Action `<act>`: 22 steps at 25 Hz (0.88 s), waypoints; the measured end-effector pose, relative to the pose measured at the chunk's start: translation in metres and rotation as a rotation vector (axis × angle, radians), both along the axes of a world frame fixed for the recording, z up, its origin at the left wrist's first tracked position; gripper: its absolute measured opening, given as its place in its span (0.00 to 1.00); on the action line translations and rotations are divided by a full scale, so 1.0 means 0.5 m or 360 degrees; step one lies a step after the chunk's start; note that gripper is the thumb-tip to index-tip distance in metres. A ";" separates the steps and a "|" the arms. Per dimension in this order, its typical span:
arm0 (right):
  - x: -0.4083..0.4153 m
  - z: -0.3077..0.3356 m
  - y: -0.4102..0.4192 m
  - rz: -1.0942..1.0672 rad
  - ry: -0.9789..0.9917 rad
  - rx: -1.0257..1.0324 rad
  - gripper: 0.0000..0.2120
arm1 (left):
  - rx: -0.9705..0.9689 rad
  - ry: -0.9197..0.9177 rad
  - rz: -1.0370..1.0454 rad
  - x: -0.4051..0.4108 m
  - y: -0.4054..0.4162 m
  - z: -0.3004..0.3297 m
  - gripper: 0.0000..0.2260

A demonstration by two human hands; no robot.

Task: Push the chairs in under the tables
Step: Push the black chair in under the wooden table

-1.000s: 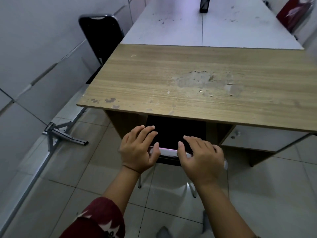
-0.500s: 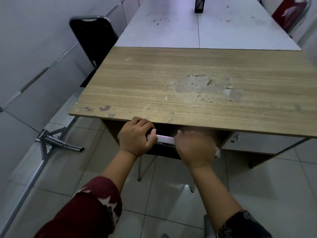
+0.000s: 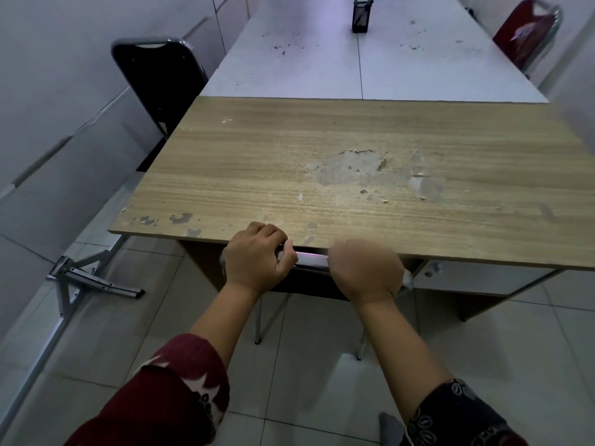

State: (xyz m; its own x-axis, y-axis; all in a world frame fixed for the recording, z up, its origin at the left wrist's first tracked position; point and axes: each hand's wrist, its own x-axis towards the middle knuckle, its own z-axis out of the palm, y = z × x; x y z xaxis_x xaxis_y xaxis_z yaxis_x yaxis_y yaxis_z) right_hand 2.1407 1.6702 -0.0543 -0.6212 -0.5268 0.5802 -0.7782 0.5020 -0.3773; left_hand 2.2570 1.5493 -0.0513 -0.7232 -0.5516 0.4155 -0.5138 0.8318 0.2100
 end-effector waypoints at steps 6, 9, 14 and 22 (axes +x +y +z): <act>-0.012 0.005 0.018 -0.0002 -0.0058 0.0014 0.20 | 0.0091 0.0090 0.0183 -0.016 0.038 0.010 0.19; -0.013 0.000 0.024 0.0034 -0.0029 0.0002 0.20 | 0.0097 0.0090 0.0230 -0.012 0.051 0.006 0.19; -0.030 0.005 0.010 0.0045 -0.0024 0.0006 0.20 | 0.0030 0.0105 0.0251 -0.024 0.041 0.006 0.19; 0.001 0.009 -0.019 -0.0023 -0.0075 0.0053 0.20 | 0.0070 0.0074 0.0159 0.000 -0.004 0.007 0.19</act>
State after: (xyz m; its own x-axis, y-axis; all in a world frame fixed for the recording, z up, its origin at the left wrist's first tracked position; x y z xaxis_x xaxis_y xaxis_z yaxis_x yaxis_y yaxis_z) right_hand 2.1411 1.6606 -0.0496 -0.6551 -0.5360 0.5324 -0.7525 0.5260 -0.3963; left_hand 2.2569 1.5476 -0.0477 -0.6442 -0.6383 0.4213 -0.5823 0.7665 0.2709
